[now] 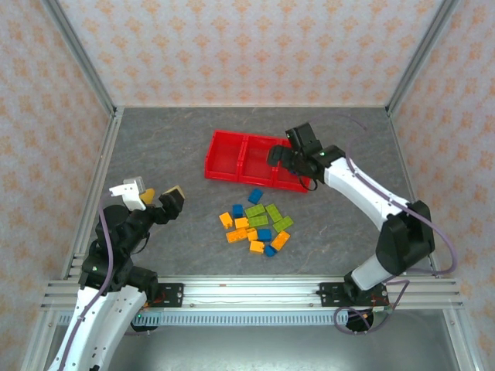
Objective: Sort the legos into containers by color
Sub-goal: Place the lego in the container, then pick up the lego from the center of the table.
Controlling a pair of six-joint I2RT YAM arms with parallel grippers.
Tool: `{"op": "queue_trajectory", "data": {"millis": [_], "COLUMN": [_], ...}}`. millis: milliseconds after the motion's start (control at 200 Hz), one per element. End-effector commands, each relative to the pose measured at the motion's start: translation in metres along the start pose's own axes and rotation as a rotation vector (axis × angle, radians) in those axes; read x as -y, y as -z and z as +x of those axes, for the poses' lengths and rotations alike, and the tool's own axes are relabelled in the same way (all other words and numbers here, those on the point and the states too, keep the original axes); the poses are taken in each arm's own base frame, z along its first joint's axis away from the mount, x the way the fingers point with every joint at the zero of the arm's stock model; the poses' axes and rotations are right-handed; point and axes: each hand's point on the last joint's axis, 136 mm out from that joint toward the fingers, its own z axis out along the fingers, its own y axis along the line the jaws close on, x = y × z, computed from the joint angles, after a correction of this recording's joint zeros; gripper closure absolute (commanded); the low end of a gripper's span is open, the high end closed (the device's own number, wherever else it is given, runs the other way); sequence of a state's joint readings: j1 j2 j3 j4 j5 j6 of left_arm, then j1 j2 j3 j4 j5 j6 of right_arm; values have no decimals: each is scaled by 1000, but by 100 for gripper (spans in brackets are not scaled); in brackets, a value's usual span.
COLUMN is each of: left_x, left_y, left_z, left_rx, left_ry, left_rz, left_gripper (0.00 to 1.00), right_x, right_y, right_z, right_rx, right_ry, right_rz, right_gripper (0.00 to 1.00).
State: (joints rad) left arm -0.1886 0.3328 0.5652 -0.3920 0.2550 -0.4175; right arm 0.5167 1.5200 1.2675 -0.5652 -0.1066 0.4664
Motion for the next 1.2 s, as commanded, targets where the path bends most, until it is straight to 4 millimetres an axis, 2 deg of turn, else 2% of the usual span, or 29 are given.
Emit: {"op": "queue_trajectory", "data": {"millis": [0, 145, 275, 355, 435, 686, 771, 911, 1196], "left_x": [5, 5, 6, 5, 5, 6, 8, 9, 11], "left_y": [3, 4, 4, 4, 4, 6, 7, 7, 8], "left_z": [-8, -9, -8, -8, -9, -10, -11, -10, -10], "left_rx": [41, 47, 43, 43, 46, 55, 58, 59, 59], "left_ry": [-24, -24, -26, -26, -27, -26, -28, -30, -35], "left_rz": [26, 29, 32, 30, 31, 35, 43, 50, 66], "left_gripper": [1, 1, 1, 1, 1, 1, 1, 1, 1], "right_x": [8, 19, 26, 23, 11, -14, -26, -38, -26], "right_y": [16, 22, 16, 8, 2, -28, -38, -53, -79], "right_z": [16, 41, 70, 84, 93, 101, 105, 105, 106], "right_rx": [-17, -42, -98, -137, -161, -141, -145, -129, -107], "right_ry": [-64, -74, -79, -70, -50, -83, -49, 0, 17], "right_rz": [21, 37, 24, 9, -9, 44, 61, 114, 226], "right_gripper": [0, 0, 2, 3, 3, 3, 9, 12, 17]}}
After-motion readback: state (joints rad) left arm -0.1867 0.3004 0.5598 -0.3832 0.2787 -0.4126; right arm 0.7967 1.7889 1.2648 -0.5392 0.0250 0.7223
